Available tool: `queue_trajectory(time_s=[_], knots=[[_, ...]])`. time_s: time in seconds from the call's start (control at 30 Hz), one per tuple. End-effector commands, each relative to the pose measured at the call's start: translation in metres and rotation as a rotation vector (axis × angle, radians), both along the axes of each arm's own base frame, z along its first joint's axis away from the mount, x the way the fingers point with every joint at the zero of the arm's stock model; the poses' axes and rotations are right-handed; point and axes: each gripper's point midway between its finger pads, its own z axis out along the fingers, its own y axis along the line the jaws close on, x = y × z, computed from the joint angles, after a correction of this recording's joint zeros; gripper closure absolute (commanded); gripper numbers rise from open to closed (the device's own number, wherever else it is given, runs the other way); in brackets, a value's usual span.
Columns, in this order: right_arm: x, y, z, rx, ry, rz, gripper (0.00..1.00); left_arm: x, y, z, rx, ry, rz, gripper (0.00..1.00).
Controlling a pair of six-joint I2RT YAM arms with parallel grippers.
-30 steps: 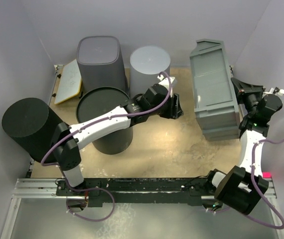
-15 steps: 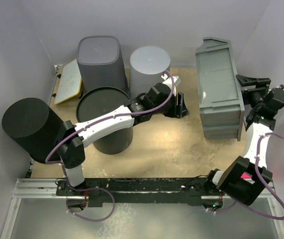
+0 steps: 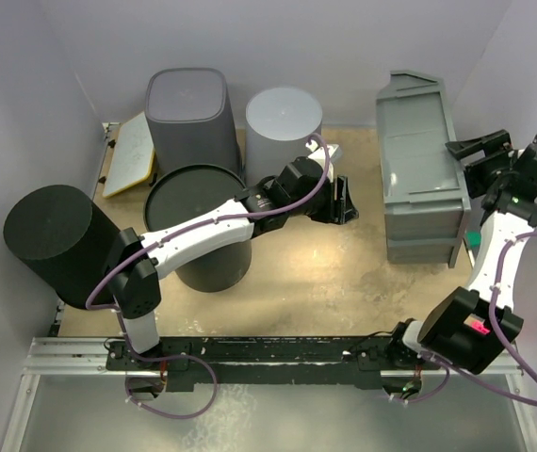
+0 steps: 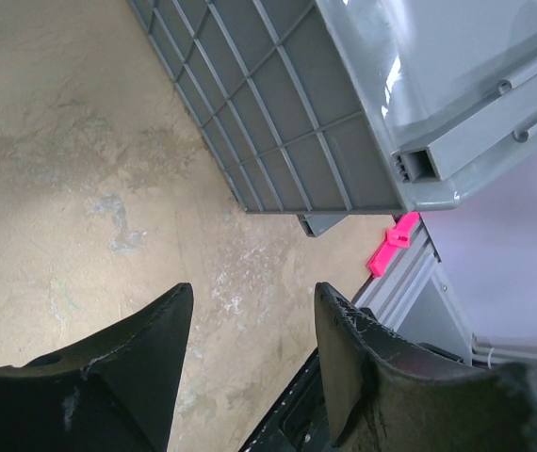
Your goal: Turn the large container upside down
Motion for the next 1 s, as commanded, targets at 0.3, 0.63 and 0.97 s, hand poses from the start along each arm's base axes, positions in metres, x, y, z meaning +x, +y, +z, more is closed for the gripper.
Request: queue_trajectory(time_s=[0.3, 0.63, 0.97], knots=[[-0.025, -0.031, -0.047, -0.296, 0.278, -0.02, 0.15, -0.006, -0.005, 0.054, -0.12, -0.054, -0.023, 0.48], [-0.029, -0.01, -0.068, -0.312, 0.326, 0.034, 0.15, -0.006, -0.003, 0.068, -0.134, -0.071, -0.018, 0.48], [-0.013, 0.084, -0.065, -0.034, 0.139, 0.231, 0.2, -0.002, 0.008, 0.094, -0.131, -0.132, 0.015, 0.48]])
